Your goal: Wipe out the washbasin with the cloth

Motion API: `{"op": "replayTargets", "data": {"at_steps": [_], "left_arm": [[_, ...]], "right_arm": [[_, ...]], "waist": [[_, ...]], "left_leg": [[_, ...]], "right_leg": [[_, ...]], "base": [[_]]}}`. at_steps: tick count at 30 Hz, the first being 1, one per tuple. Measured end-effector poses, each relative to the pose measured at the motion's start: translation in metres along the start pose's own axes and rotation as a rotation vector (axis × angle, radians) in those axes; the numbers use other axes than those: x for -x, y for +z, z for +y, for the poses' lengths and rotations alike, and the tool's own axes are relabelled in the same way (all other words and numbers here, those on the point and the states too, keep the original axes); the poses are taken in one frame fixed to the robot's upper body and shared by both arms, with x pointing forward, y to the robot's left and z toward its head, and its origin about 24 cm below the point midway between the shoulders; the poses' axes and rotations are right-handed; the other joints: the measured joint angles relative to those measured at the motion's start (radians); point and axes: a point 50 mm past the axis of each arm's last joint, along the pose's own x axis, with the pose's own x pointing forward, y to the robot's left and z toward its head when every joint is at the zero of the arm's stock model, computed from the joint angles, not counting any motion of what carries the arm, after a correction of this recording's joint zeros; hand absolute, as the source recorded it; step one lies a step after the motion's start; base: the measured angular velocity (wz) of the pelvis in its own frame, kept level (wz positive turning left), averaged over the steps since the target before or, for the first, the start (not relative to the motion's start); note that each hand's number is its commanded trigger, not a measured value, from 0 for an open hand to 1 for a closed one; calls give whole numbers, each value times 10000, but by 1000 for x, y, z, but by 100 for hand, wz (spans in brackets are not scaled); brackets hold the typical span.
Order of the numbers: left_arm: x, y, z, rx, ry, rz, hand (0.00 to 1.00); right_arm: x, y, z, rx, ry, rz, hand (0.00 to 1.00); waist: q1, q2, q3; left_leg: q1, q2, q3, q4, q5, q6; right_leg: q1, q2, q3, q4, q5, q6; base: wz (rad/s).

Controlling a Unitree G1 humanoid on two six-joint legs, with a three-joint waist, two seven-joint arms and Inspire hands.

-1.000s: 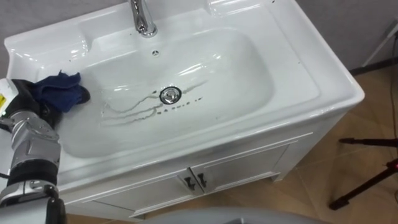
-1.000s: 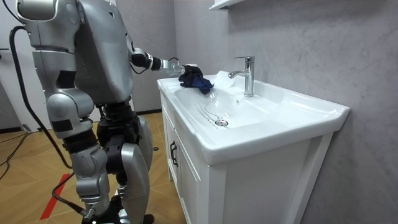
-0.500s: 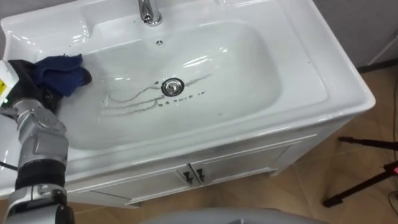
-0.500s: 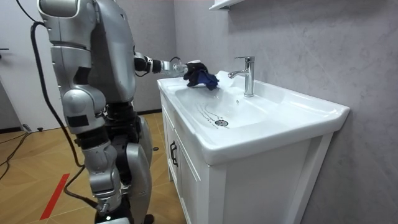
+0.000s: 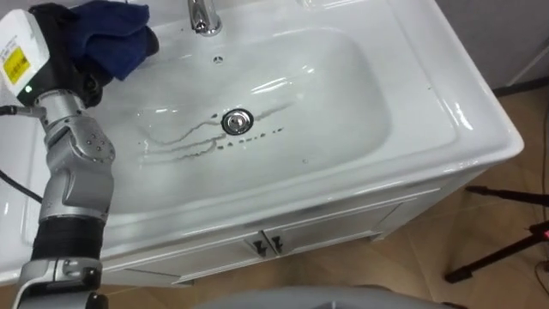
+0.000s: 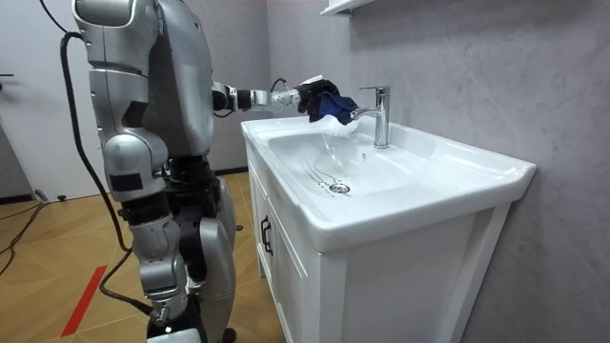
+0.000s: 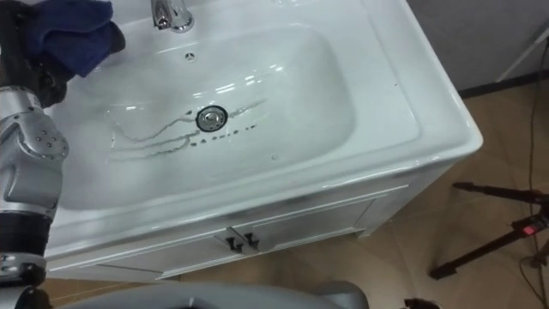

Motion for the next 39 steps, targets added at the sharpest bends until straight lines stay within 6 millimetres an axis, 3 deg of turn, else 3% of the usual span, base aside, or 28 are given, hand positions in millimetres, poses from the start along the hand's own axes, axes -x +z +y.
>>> {"op": "replayTargets", "data": {"at_steps": [9,25,29,35,39], "left_arm": [[2,1,-2,-54,-104,-13,100],[29,-28,-28,-781,-2157,1186,100],[48,-51,-43,-1193,-2976,2016,100],[59,-61,-54,-1412,-3544,2433,100],[59,-62,-55,-1436,-3576,2466,100]], "right_arm": [[0,-1,2,290,231,108,0],[0,-3,8,646,136,381,0],[0,1,9,608,71,145,0],[0,-1,10,602,81,107,0],[0,0,9,454,73,20,0]], "waist": [[16,-19,-10],[6,-90,23],[-6,-148,13],[56,-282,-75],[15,-276,-78]], "left_leg": [[17,-15,-2,-18,0,0],[281,-33,40,-32,0,0],[303,-27,67,-28,-1,0],[258,-12,223,-28,-1,0],[258,0,234,-28,-1,0]], "right_leg": [[37,-8,-4,-5,0,0],[325,-9,163,-141,0,0],[326,6,215,-143,-1,1],[204,9,292,-144,0,1],[194,11,304,-143,-1,1]], "base": [[0],[-1],[-11],[-6],[0]]}}
